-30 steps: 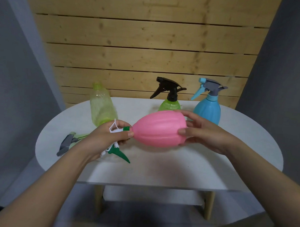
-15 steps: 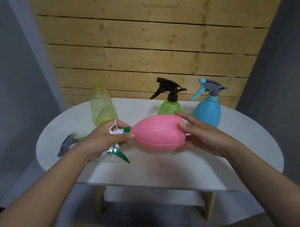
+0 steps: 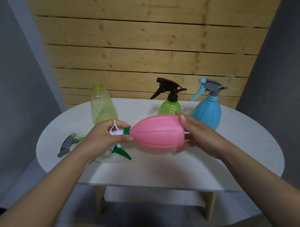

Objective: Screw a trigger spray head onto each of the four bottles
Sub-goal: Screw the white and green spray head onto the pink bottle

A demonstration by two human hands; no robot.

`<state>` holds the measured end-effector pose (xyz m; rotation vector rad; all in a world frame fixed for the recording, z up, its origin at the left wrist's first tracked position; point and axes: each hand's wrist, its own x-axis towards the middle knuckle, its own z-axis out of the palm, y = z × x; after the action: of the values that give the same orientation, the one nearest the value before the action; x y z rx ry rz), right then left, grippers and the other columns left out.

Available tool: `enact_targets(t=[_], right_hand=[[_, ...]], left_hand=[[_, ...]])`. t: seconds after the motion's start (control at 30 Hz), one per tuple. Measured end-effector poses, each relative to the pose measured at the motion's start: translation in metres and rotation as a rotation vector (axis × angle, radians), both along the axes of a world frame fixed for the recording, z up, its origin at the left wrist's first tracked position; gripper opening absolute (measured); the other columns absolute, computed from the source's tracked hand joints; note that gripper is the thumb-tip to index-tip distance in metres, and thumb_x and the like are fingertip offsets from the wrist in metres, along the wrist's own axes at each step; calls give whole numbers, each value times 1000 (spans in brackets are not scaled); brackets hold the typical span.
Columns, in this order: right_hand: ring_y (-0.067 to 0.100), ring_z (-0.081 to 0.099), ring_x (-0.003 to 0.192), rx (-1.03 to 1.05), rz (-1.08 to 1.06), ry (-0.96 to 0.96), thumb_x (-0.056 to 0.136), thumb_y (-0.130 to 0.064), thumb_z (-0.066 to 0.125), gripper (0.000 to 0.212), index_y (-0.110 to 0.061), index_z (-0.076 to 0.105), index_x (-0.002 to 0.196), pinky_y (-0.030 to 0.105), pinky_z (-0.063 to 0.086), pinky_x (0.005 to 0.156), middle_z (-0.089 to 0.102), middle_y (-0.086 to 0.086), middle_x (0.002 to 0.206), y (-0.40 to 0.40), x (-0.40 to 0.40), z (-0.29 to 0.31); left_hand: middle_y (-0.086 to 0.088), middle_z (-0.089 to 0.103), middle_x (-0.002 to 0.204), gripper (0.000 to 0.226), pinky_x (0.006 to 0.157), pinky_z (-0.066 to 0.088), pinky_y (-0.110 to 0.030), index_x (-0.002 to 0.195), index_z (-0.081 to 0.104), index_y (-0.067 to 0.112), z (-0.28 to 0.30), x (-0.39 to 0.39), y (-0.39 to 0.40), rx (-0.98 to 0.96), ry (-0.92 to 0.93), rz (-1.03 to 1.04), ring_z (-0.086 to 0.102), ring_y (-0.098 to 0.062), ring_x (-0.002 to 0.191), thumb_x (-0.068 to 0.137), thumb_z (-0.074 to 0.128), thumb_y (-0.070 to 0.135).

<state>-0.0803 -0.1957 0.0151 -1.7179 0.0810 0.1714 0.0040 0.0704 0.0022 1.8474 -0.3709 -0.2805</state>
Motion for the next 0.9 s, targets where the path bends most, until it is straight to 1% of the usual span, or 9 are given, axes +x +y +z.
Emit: enact_targets(t=[0.07, 0.17, 0.23, 0.33, 0.43, 0.5, 0.6, 0.7, 0.9], right_hand=[[30, 70, 93, 56, 56, -1, 72, -54, 58, 68, -43, 36, 135, 35, 59, 73, 60, 6, 120, -2, 0, 2], [30, 70, 90, 65, 134, 7, 74, -32, 70, 67, -36, 42, 135, 37, 59, 73, 66, 17, 115, -5, -1, 4], [29, 71, 76, -5, 121, 9, 79, -45, 66, 55, -30, 48, 128, 34, 60, 62, 72, 20, 95, -4, -2, 3], [30, 72, 66, -62, 76, 95, 68, -73, 48, 65, -26, 56, 112, 29, 55, 50, 73, 18, 74, 0, -2, -1], [34, 71, 86, 19, 102, 124, 68, -70, 51, 66, -24, 58, 114, 38, 59, 67, 72, 23, 98, 1, 1, -4], [31, 67, 99, 110, 125, 87, 79, -55, 59, 56, -23, 54, 124, 40, 58, 79, 66, 17, 116, -1, 2, -2], [26, 69, 88, 80, 112, 19, 77, -34, 67, 57, -28, 49, 130, 35, 59, 73, 67, 14, 111, -4, 3, 0], [25, 68, 77, 32, 98, 10, 75, -41, 64, 57, -23, 52, 128, 34, 58, 66, 70, 12, 95, -1, 1, 0], [38, 69, 80, 66, 100, 50, 74, -49, 63, 53, -14, 57, 113, 32, 59, 59, 64, 36, 104, 7, 3, 0]], left_hand=[[0, 75, 78, 35, 62, 48, -16, 93, 70, 21, 2, 0, 1, -16, 20, 8, 69, -8, 71, 60, 82, 21], [1, 75, 76, 39, 60, 48, -15, 95, 70, 19, 5, 1, 4, -16, 31, -1, 69, -7, 70, 58, 81, 21], [1, 73, 82, 35, 59, 49, -15, 92, 71, 20, 5, 0, 4, 1, 17, -11, 67, -4, 70, 60, 82, 16], [0, 71, 88, 32, 58, 51, -17, 89, 72, 22, 6, -2, 3, 24, 2, -29, 66, -5, 69, 60, 83, 14], [1, 73, 83, 39, 59, 49, -16, 93, 72, 22, 8, -2, 5, 13, 21, -27, 67, -4, 68, 55, 83, 23], [0, 75, 77, 49, 60, 49, -16, 96, 71, 17, 9, -2, 5, -30, 51, -40, 69, -8, 69, 50, 80, 31], [-2, 75, 78, 50, 67, 49, -22, 96, 71, 14, 10, -2, 6, -43, 56, -68, 70, -12, 73, 51, 78, 34], [0, 73, 76, 43, 62, 49, -17, 89, 71, 15, 12, -3, 8, -31, 4, -107, 69, -10, 73, 52, 77, 35], [3, 72, 80, 19, 59, 50, -19, 85, 69, 20, 12, -2, 11, 30, -73, -85, 65, -10, 71, 69, 78, 13]])
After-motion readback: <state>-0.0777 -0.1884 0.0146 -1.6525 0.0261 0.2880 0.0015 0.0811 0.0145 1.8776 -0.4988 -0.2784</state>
